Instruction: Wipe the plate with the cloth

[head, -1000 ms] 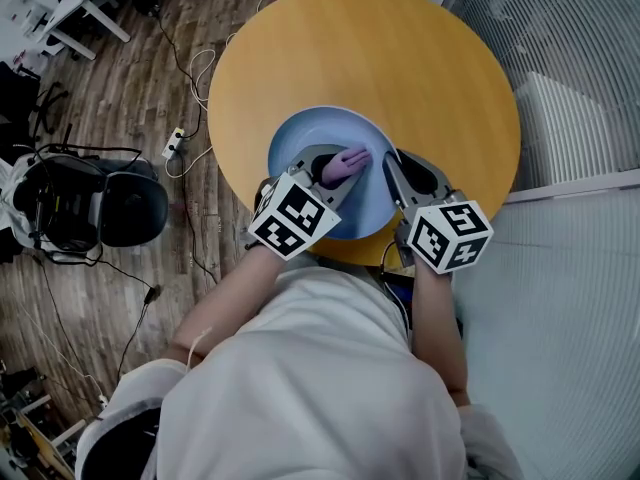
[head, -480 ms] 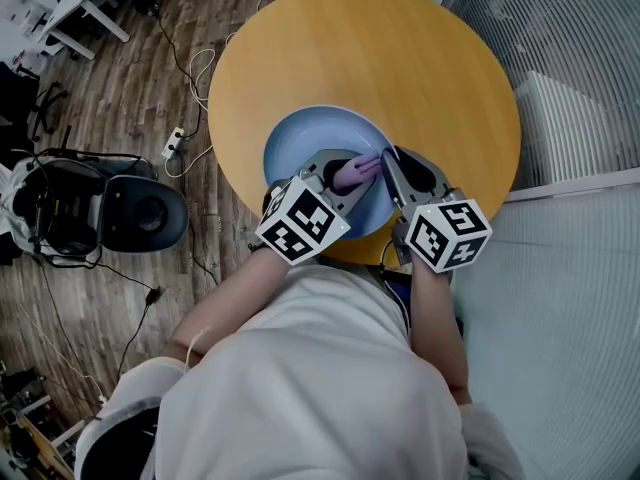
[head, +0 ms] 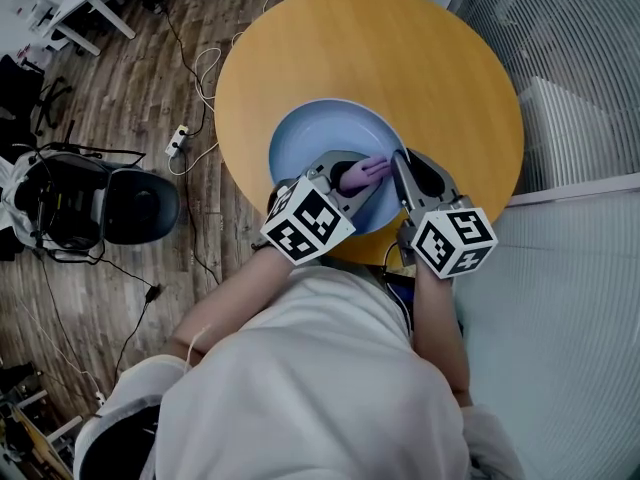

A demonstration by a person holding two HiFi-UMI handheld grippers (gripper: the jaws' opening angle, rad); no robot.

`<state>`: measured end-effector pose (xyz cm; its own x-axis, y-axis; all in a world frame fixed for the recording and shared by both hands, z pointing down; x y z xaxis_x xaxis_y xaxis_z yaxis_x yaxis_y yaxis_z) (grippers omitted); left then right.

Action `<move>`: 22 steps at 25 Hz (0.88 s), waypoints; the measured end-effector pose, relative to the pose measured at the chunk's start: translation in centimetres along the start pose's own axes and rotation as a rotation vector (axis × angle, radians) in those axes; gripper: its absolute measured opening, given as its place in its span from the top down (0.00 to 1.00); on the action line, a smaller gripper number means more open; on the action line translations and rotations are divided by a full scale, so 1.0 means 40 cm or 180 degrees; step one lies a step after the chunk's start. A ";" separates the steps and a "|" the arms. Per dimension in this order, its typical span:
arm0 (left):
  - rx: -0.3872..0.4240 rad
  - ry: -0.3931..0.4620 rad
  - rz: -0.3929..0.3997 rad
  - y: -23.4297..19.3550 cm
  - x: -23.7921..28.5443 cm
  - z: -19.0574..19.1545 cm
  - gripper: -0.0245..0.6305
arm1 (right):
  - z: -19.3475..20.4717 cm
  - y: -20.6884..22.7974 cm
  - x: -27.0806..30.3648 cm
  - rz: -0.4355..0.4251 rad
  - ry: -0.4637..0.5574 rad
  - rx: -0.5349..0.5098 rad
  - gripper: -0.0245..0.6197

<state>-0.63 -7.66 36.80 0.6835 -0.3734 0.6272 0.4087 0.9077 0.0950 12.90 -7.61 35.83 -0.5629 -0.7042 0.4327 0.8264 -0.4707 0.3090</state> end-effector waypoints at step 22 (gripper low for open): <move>-0.0026 -0.0173 -0.0474 -0.062 -0.085 0.055 0.84 | 0.001 -0.013 -0.105 0.0438 0.0159 -0.0200 0.90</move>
<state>-5.27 -8.21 36.14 0.5812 -0.4927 0.6476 0.5083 0.8413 0.1840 14.83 -4.38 33.89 -0.4442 -0.7892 0.4240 0.8958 -0.3993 0.1953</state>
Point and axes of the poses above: the fingertips, and each gripper's own axes: x forward along the fingers, y to its right, z out of its underside, the point moved 8 cm from there along -x, backward along the fingers, and after that the axes turned 12 degrees about -y, right-handed, at the moved point
